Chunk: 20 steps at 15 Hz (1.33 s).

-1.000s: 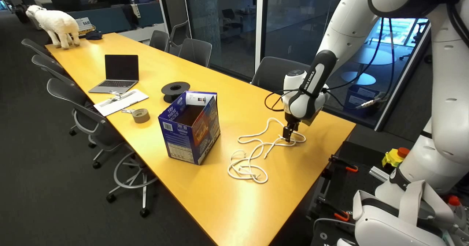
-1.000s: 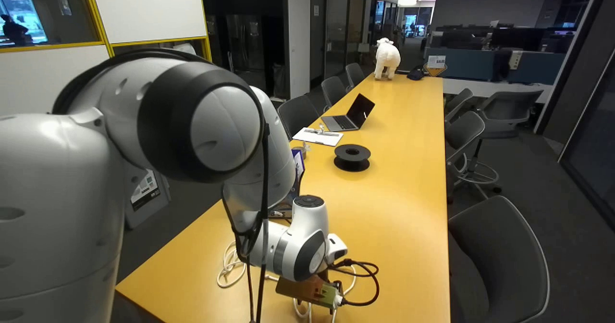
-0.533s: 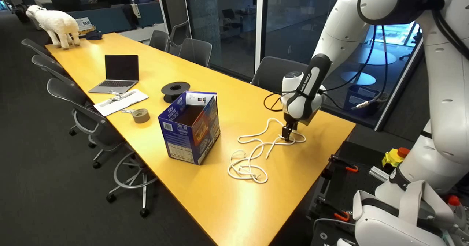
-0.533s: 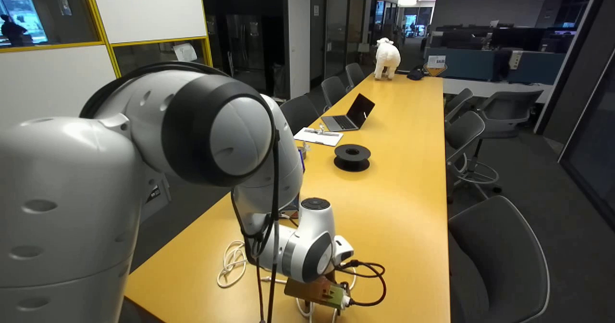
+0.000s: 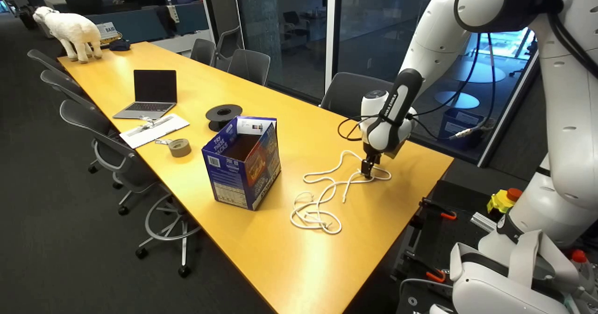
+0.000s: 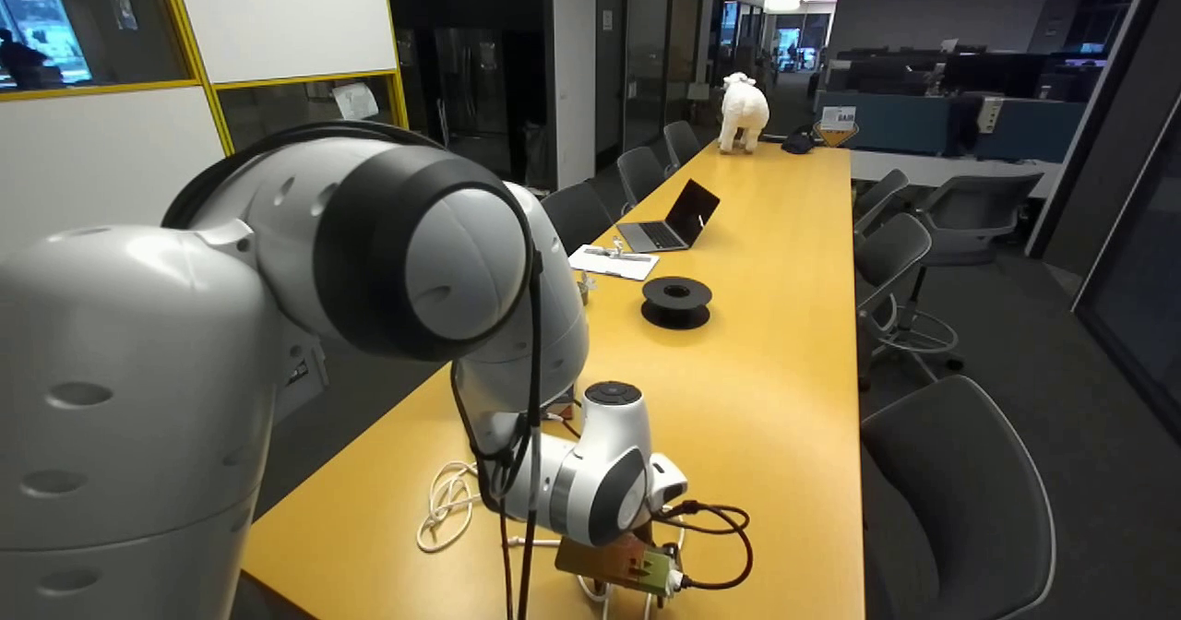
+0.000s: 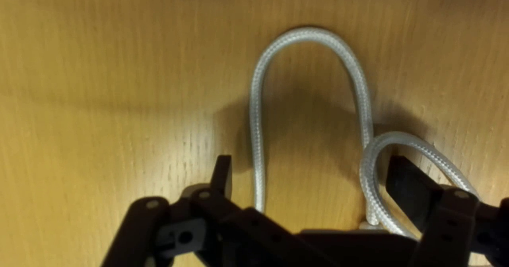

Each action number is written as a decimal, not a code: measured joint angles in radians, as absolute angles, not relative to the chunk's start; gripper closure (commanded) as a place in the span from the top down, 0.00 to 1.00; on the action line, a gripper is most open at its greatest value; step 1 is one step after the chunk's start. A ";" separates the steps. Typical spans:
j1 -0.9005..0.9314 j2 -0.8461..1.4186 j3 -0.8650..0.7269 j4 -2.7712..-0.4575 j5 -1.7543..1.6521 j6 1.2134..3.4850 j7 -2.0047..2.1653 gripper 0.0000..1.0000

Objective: Put the ropes inside the blue box.

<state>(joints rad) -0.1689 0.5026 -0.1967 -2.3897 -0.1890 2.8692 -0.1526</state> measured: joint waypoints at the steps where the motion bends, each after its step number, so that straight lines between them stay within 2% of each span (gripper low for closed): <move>1: -0.182 0.505 -0.181 -2.390 -0.184 2.869 -0.162 1.00; 20: -0.430 0.511 0.010 -2.368 -0.025 2.847 -0.367 1.00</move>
